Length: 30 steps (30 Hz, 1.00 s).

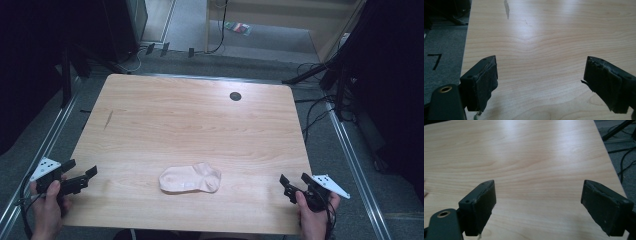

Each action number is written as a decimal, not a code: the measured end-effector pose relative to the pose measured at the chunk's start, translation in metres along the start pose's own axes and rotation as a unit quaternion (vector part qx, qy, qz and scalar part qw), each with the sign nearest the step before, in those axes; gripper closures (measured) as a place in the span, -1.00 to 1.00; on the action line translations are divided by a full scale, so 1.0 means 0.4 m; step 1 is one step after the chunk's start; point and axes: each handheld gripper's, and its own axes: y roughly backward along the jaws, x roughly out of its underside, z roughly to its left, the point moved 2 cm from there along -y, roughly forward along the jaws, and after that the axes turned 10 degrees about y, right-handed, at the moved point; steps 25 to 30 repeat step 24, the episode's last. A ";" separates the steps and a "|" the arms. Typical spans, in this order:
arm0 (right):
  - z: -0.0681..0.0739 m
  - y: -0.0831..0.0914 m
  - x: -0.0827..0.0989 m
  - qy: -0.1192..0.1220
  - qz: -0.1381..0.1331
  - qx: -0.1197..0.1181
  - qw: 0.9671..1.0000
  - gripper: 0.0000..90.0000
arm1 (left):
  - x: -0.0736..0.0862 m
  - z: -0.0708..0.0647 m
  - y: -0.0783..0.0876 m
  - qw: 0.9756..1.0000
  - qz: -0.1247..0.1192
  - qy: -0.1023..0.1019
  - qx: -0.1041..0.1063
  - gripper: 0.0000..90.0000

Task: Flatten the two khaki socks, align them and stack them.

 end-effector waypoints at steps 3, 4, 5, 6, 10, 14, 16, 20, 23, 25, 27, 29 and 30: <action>-0.013 0.015 0.014 0.003 0.003 0.007 1.000 -0.72 | 0.006 -0.002 0.006 1.000 0.002 -0.010 0.004 -0.72; -0.016 0.020 0.018 0.004 0.003 0.007 1.000 -0.72 | 0.010 -0.008 0.006 1.000 0.005 -0.020 0.007 -0.72; -0.018 0.023 0.022 0.004 0.004 0.007 1.000 -0.72 | 0.010 -0.008 0.006 1.000 0.005 -0.020 0.007 -0.73; -0.018 0.023 0.022 0.004 0.004 0.007 1.000 -0.72 | 0.011 -0.011 0.005 1.000 0.009 -0.024 0.009 -0.73; -0.023 0.032 0.036 0.009 0.014 0.008 1.000 -0.72 | 0.019 -0.019 -0.009 0.999 0.017 -0.034 -0.002 -0.74; -0.025 0.031 0.045 0.008 0.023 0.006 1.000 -0.72 | 0.021 -0.022 -0.018 0.999 0.024 -0.038 -0.018 -0.74; -0.025 0.029 0.045 0.007 0.024 0.005 1.000 -0.72 | 0.021 -0.021 -0.018 0.999 0.025 -0.037 -0.018 -0.74; -0.022 0.029 0.044 0.008 0.023 0.008 1.000 -0.72 | 0.021 -0.021 -0.022 0.999 0.033 -0.034 -0.022 -0.74; -0.014 0.035 0.033 0.001 0.007 0.005 1.000 -0.71 | 0.019 -0.024 -0.025 0.998 0.030 -0.038 -0.029 -0.74; -0.014 0.035 0.033 0.001 0.007 0.005 1.000 -0.71 | 0.019 -0.024 -0.025 0.998 0.030 -0.038 -0.029 -0.74; -0.014 0.035 0.033 0.001 0.007 0.005 1.000 -0.71 | 0.019 -0.024 -0.025 0.998 0.030 -0.038 -0.029 -0.74; -0.014 0.035 0.033 0.001 0.007 0.005 1.000 -0.71 | 0.019 -0.024 -0.025 0.998 0.030 -0.038 -0.029 -0.74; -0.014 0.035 0.033 0.001 0.007 0.005 1.000 -0.71 | 0.019 -0.024 -0.025 0.998 0.030 -0.038 -0.029 -0.74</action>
